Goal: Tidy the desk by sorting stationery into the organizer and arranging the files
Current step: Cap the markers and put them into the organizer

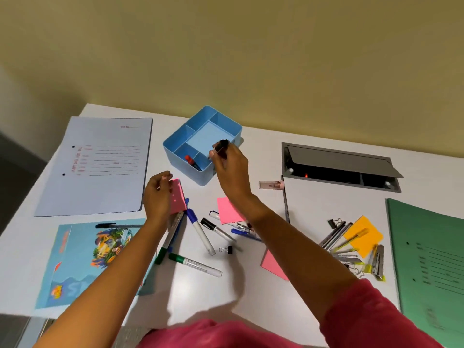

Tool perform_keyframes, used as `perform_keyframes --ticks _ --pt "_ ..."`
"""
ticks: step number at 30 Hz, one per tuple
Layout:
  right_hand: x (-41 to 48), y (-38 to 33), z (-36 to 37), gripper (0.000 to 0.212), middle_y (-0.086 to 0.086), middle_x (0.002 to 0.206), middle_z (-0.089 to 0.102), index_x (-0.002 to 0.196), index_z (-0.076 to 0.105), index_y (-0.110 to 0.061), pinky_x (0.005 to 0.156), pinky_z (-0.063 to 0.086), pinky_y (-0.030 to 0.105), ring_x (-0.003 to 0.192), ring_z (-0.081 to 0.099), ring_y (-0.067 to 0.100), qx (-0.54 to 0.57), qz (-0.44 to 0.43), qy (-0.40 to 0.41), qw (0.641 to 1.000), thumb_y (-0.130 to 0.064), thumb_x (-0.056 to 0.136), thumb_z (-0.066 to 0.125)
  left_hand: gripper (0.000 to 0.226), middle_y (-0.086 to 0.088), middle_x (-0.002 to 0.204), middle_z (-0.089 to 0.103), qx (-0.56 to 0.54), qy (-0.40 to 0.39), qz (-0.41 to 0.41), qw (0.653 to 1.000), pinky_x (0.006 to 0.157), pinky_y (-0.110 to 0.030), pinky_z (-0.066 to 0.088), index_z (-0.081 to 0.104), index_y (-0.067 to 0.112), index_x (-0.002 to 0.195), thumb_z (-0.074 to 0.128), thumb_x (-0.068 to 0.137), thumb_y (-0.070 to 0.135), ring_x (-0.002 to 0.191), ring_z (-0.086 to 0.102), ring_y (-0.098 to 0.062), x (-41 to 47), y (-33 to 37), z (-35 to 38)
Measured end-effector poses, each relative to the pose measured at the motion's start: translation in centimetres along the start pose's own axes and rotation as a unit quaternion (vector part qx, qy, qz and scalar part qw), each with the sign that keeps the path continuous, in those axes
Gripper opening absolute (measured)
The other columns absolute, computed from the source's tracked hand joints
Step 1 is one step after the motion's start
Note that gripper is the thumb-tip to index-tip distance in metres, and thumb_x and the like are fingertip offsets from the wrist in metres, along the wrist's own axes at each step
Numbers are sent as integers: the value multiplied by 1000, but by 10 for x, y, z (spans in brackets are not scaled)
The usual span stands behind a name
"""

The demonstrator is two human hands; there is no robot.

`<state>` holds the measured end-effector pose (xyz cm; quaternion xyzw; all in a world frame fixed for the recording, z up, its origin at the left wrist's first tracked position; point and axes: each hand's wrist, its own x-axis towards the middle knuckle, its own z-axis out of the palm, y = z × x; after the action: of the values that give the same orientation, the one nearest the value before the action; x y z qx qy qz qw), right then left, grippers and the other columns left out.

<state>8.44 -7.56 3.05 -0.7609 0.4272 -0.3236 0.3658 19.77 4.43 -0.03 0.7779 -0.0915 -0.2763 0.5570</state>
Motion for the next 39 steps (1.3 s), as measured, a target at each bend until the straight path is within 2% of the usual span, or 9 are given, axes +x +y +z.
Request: perform_keyframes --ticks 5,11,13,18,23,27,31,34,39 --pt "16 6 20 30 11 102 63 108 62 -7 78 54 30 94 61 21 -58 4 -51 997 -32 92 58 29 -11 109 68 -27 7 -32 999 87 -38 53 59 13 114 34 101 21 96 66 -27 -16 -23 -17" --pt "24 9 28 30 15 106 63 109 61 -2 71 42 20 98 59 24 -109 -14 -74 991 -26 90 61 26 -5 105 69 21 31 -32 999 93 -43 50 61 19 106 37 100 23 99 65 -25 -29 -48 -32" --pt "24 8 29 31 15 110 63 112 60 -3 77 46 23 102 59 24 -114 -20 -85 990 -24 90 62 23 -4 105 67 44 36 -29 998 89 -41 50 59 21 105 37 100 27 97 63 -26 -34 -52 -33" --pt "20 4 24 28 15 116 63 116 60 -4 87 52 28 106 61 26 -88 -23 -66 994 -12 89 62 26 -3 101 64 93 47 -12 994 60 -22 40 55 16 115 41 100 31 87 62 -24 -44 -56 -33" --pt "-15 16 11 21 9 113 62 113 58 -10 88 56 35 105 61 21 -38 6 -16 999 -14 93 56 11 -4 92 65 116 47 14 992 62 -29 41 58 17 101 50 96 22 82 60 -26 -50 -68 -34" --pt "-68 39 4 19 5 91 61 97 59 -11 72 54 37 84 61 19 -7 -19 -26 999 -26 93 47 3 -5 85 67 134 12 18 991 63 -32 46 60 16 93 58 91 16 75 64 -30 -55 -79 -34" --pt "-114 63 6 3 7 82 61 84 61 -5 68 46 33 77 55 20 -112 -21 -90 989 -5 81 63 10 -7 86 62 189 11 60 980 58 -19 37 61 8 96 64 87 8 72 57 -21 -63 -84 -33" --pt "-136 76 7 8 6 92 57 94 59 -8 75 42 30 87 52 23 -157 20 -156 975 -11 87 62 18 -10 89 59 221 9 70 973 63 -25 36 59 10 98 68 83 6 74 55 -24 -63 -92 -34" --pt "-145 79 10 14 10 95 57 95 59 -5 75 45 34 88 54 28 -222 -16 -185 957 -4 81 62 25 -8 92 54 240 0 81 967 68 -29 38 56 13 98 68 80 0 81 54 -25 -64 -93 -32"
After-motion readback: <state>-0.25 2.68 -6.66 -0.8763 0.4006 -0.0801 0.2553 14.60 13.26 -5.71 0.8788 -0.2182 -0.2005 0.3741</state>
